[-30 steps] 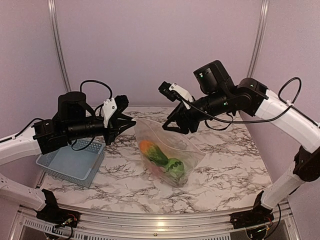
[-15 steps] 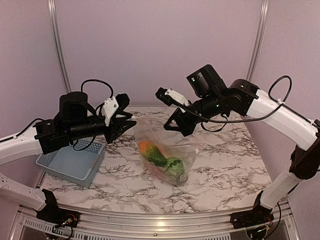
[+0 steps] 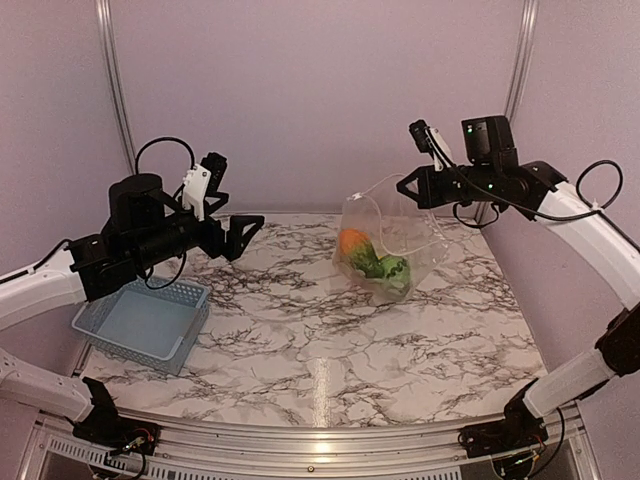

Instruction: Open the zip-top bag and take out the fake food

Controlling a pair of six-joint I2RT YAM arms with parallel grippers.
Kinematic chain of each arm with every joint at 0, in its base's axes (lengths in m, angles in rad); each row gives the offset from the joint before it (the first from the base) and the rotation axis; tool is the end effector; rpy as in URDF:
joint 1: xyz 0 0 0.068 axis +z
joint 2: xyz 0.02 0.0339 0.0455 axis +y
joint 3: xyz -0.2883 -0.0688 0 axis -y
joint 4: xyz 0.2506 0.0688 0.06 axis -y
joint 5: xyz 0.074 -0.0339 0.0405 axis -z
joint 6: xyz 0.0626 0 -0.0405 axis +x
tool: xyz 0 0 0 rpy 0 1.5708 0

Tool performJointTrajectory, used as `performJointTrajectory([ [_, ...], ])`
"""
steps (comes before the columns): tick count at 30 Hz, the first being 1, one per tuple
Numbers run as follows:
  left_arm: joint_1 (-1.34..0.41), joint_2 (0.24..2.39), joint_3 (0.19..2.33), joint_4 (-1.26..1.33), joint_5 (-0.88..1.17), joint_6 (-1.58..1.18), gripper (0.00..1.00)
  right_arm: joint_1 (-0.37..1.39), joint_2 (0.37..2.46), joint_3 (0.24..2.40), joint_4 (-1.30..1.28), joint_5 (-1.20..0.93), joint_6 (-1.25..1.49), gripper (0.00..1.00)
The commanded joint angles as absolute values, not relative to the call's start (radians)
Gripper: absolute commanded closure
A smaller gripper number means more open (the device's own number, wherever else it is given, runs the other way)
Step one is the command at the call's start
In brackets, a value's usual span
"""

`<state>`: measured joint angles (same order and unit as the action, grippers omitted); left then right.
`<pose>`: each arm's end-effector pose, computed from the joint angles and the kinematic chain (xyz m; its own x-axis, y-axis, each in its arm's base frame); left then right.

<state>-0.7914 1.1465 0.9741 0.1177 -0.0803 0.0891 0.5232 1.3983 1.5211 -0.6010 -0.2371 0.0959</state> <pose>0.2107 -0.2061 0.3849 0.0198 0.1061 -0.9942 0.6536 0.7511 0.0932 0.2799 0.1784 0.4257 -0.4606 -0.1582 -0.8734 -0.6251 0.7564 0.1926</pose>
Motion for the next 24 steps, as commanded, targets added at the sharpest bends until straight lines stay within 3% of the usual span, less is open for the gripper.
performJointTrajectory([
  [1, -0.738, 1.187, 0.992, 0.124, -0.094, -0.092, 0.01, 0.478, 1.361, 1.543, -0.478, -0.157, 0.147, 1.00],
  [6, -0.709, 1.245, 1.006, 0.089, -0.181, -0.220, 0.01, 0.474, 1.389, 1.473, -0.422, -0.055, 0.140, 1.00],
  [11, -0.707, 1.283, 0.995, 0.066, -0.222, -0.306, 0.01, 0.476, 1.476, 1.368, -0.330, -0.103, 0.163, 1.00],
  [16, -0.706, 1.314, 0.937, 0.111, -0.081, -0.379, 0.01, 0.509, 1.571, 1.294, -0.222, -0.216, 0.240, 1.00],
  [24, -0.718, 1.390, 0.794, 0.406, 0.105, -0.546, 0.02, 0.640, 1.646, 1.305, -0.079, -0.278, 0.359, 1.00],
])
